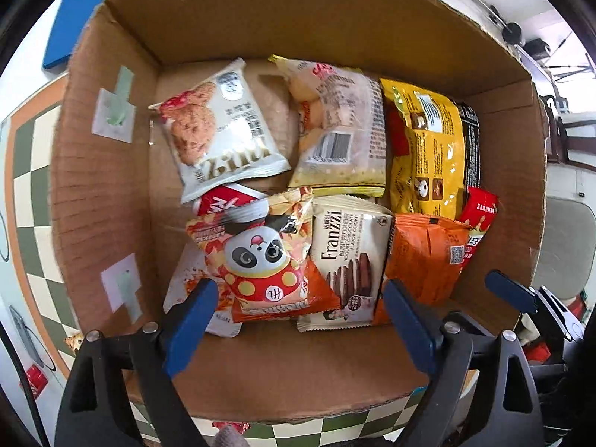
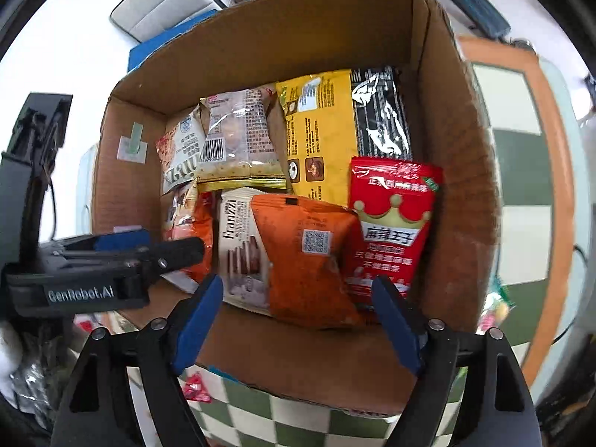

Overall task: Organize snacks
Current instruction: 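Lower both packets into the box and open both grippers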

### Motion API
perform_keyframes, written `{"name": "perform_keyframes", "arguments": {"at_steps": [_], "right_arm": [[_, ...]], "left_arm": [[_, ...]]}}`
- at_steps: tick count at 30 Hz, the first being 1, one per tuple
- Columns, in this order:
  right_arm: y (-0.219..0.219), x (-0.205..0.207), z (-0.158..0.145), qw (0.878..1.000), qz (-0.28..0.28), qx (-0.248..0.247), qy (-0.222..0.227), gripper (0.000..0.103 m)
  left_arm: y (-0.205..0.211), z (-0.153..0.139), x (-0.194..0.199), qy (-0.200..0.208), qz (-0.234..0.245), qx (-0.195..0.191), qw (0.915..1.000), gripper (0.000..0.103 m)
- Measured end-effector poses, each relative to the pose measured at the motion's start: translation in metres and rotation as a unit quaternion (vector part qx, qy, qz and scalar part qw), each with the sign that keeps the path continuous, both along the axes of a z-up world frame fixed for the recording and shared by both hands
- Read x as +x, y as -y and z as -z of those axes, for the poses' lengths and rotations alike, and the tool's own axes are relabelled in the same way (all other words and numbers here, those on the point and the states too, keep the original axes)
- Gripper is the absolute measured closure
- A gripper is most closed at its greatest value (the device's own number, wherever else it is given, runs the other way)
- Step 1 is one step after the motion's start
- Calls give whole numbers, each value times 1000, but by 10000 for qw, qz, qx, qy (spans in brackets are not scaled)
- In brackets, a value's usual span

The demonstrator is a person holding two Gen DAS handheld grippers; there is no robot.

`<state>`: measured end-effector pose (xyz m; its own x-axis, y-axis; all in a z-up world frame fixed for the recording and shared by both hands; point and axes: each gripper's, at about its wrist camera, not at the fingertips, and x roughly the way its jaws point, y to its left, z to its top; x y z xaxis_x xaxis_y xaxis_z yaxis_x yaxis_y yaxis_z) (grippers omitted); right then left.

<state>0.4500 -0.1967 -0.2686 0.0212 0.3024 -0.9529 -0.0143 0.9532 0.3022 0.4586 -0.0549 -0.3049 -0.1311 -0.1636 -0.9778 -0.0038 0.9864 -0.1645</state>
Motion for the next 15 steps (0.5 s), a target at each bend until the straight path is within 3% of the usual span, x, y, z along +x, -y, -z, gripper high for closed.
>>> {"name": "perform_keyframes", "arguments": {"at_steps": [8,15], "right_arm": [[-4,-7,-14,9993,-154,-316,133,14],[-3,-17,-36,9981,-12,-431,445,10]], "left_arm": [[-11,-19,-17,145,-201,-99,9996,12],[-12,-60,-43,676,-286,-49,9973,12]]}}
